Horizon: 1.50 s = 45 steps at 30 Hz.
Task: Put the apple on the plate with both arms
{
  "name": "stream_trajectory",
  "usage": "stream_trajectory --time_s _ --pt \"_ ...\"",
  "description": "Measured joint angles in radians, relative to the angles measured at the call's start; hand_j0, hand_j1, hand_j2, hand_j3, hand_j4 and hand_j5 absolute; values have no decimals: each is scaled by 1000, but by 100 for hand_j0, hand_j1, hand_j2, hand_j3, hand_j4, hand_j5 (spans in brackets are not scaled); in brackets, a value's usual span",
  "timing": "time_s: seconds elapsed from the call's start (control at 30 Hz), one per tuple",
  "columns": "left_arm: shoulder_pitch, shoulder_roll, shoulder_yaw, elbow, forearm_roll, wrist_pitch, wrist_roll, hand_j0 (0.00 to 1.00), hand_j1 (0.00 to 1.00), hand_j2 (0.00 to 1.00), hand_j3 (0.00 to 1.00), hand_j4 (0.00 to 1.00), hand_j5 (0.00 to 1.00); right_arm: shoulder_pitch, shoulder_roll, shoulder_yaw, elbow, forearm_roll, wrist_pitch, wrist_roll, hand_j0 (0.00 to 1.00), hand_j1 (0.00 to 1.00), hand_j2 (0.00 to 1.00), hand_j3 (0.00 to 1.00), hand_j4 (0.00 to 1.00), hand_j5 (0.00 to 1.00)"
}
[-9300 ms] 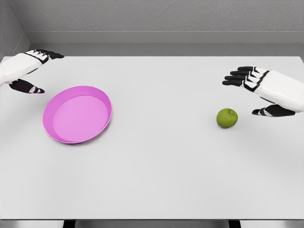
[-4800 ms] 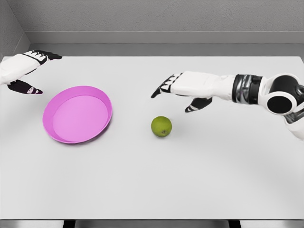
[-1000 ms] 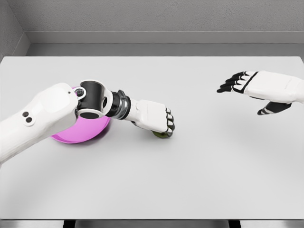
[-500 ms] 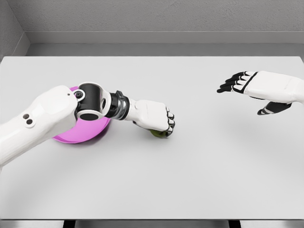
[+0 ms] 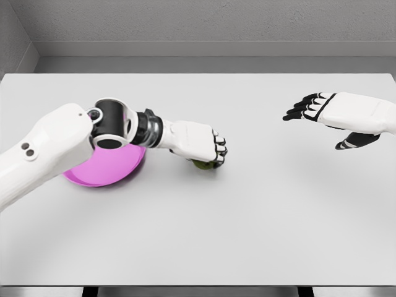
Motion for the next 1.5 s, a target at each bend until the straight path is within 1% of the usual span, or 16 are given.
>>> stream_trajectory --time_s 0.13,0.23,0.37,0.5,0.6,0.67,0.73,0.9,0.93,1.0,1.03,1.07,1.1,1.13,1.3,1.5 --pt "-9 40 52 -6 20 -2 -1 21 21 21 21 21 21 0 0 0 0 0 0 0 100 100 100 100 100 100" --pt "-6 91 90 -23 44 -2 -1 21 21 21 21 21 21 0 0 0 0 0 0 0 100 100 100 100 100 100" --pt "5 200 128 -78 77 -3 -2 21 21 21 21 21 21 0 0 0 0 0 0 0 100 100 100 100 100 100" --pt "11 307 158 -109 111 -3 -3 21 21 21 21 21 21 0 0 0 0 0 0 0 100 100 100 100 100 100" --pt "55 361 173 -114 122 -4 -4 21 21 21 21 21 21 0 0 0 0 0 0 0 100 100 100 100 100 100" --pt "87 384 185 -112 123 -4 -4 22 22 22 22 22 22 0 0 0 0 0 0 0 100 100 100 100 100 100" --pt "106 396 191 -103 120 -4 -4 22 22 22 22 22 22 0 0 0 0 0 0 0 100 100 100 100 100 100" --pt "117 406 198 -63 117 -3 -3 25 25 25 25 25 25 0 0 0 0 0 0 0 100 100 100 100 100 100" --pt "121 406 199 -58 116 -3 -3 29 29 29 29 29 29 0 0 0 0 0 0 0 100 100 100 100 100 100" --pt "127 408 200 -51 117 -3 -6 46 46 46 46 46 46 0 0 0 0 0 0 0 100 100 100 100 100 100" --pt "127 408 201 -49 119 -3 -7 67 67 67 67 67 67 0 0 0 0 0 0 0 100 100 100 100 100 100" --pt "133 408 201 -48 120 -2 -8 80 80 80 80 80 80 0 0 0 0 0 0 0 100 100 100 100 100 100" --pt "137 409 201 -47 120 -2 -9 91 91 91 91 91 91 0 0 0 0 0 0 0 100 100 100 100 100 100" --pt "138 409 201 -46 121 -2 -10 99 99 99 99 99 99 0 0 0 0 0 0 0 100 100 100 100 100 100" --pt "141 416 201 -36 126 -1 -11 100 100 100 100 100 100 0 0 0 0 0 0 0 100 100 100 100 100 100" --pt "141 434 234 39 261 -1 -12 100 100 100 100 100 100 0 0 0 0 0 0 0 100 100 100 100 100 100"
